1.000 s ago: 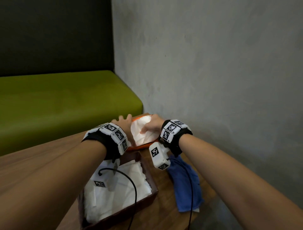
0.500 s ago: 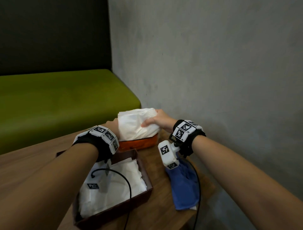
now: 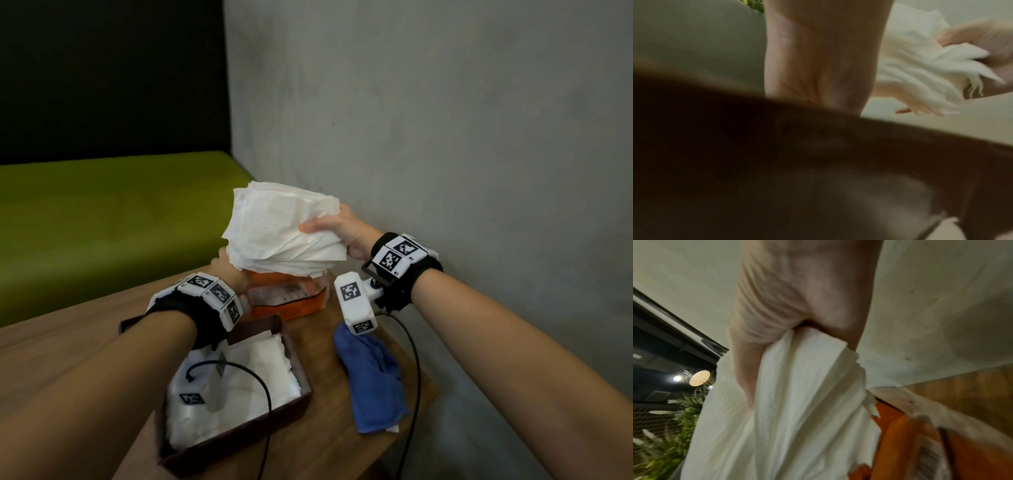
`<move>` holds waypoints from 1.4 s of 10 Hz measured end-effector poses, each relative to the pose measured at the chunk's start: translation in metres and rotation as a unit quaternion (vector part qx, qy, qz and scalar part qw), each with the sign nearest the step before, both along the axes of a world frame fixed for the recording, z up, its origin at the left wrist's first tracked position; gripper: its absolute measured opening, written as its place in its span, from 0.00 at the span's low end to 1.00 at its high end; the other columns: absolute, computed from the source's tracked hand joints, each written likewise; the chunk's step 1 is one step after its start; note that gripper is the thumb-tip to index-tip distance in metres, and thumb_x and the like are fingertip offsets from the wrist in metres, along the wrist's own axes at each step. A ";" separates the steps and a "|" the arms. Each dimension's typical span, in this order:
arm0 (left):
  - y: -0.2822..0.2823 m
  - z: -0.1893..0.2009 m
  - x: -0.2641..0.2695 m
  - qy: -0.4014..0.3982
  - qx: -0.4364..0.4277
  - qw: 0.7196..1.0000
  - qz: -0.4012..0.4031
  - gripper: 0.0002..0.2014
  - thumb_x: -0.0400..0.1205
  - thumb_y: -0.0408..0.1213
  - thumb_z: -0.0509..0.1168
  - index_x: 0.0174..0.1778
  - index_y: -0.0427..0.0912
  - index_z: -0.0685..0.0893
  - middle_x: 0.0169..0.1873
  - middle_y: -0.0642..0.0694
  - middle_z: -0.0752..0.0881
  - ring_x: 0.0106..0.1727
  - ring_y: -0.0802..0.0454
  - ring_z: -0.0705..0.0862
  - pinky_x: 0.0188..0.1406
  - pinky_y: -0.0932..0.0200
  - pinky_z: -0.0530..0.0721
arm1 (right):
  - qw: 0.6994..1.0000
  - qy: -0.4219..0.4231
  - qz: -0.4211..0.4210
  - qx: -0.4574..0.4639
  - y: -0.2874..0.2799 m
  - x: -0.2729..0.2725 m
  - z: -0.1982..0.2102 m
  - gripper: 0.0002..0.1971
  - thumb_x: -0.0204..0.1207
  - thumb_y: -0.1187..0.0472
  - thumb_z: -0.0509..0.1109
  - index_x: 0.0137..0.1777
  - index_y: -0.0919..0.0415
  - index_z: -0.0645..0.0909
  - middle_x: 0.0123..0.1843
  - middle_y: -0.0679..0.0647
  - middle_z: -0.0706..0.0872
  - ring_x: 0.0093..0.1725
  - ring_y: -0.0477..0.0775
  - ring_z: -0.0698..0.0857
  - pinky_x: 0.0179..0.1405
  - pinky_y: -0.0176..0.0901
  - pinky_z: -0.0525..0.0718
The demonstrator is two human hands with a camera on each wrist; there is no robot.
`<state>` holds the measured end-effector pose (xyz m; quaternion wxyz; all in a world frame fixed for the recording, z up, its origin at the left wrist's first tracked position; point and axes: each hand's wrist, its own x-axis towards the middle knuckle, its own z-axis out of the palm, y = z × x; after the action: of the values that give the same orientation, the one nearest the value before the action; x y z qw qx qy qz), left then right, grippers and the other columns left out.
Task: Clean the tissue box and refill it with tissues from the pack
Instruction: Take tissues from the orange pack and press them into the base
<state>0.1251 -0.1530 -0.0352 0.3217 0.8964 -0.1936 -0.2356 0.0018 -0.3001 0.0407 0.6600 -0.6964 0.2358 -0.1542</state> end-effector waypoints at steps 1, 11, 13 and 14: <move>0.021 0.016 -0.007 0.028 -0.067 0.997 0.025 0.36 0.79 0.28 0.65 0.79 0.29 0.53 0.75 0.27 0.67 0.75 0.34 0.69 0.73 0.48 0.66 | 0.998 0.002 0.065 0.016 0.012 -0.012 0.017 0.25 0.58 0.67 0.74 0.59 0.63 0.78 0.50 0.58 0.87 0.46 0.53 0.88 0.45 0.42 0.90; 0.162 0.030 -0.082 -0.053 -0.315 0.947 -0.025 0.35 0.61 0.34 0.82 0.61 0.48 0.71 0.48 0.68 0.78 0.47 0.78 0.78 0.41 0.85 0.75 | 0.984 -0.026 -0.046 -0.168 0.149 -0.058 -0.055 0.27 0.54 0.57 0.79 0.56 0.62 0.82 0.57 0.61 0.88 0.59 0.58 0.86 0.62 0.51 0.83; 0.160 0.020 -0.080 -0.029 -0.246 0.967 -0.058 0.29 0.54 0.47 0.73 0.53 0.46 0.82 0.47 0.50 0.85 0.52 0.51 0.83 0.52 0.59 0.77 | 0.943 0.062 0.032 -0.324 0.163 -0.060 -0.066 0.21 0.64 0.61 0.76 0.56 0.63 0.77 0.55 0.61 0.86 0.56 0.60 0.83 0.55 0.49 0.81; 0.153 0.024 -0.083 -0.063 -0.257 0.962 -0.061 0.19 0.68 0.35 0.70 0.56 0.39 0.82 0.47 0.48 0.83 0.51 0.51 0.80 0.53 0.58 0.75 | 0.940 0.056 -0.012 -0.336 0.164 -0.059 -0.067 0.25 0.61 0.55 0.75 0.58 0.62 0.76 0.56 0.61 0.83 0.59 0.60 0.80 0.60 0.54 0.78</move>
<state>0.0423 -0.0001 -0.0107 0.5136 0.7829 -0.3220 -0.1401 -0.0569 -0.1365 -0.0260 0.3714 -0.8822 0.2150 -0.1937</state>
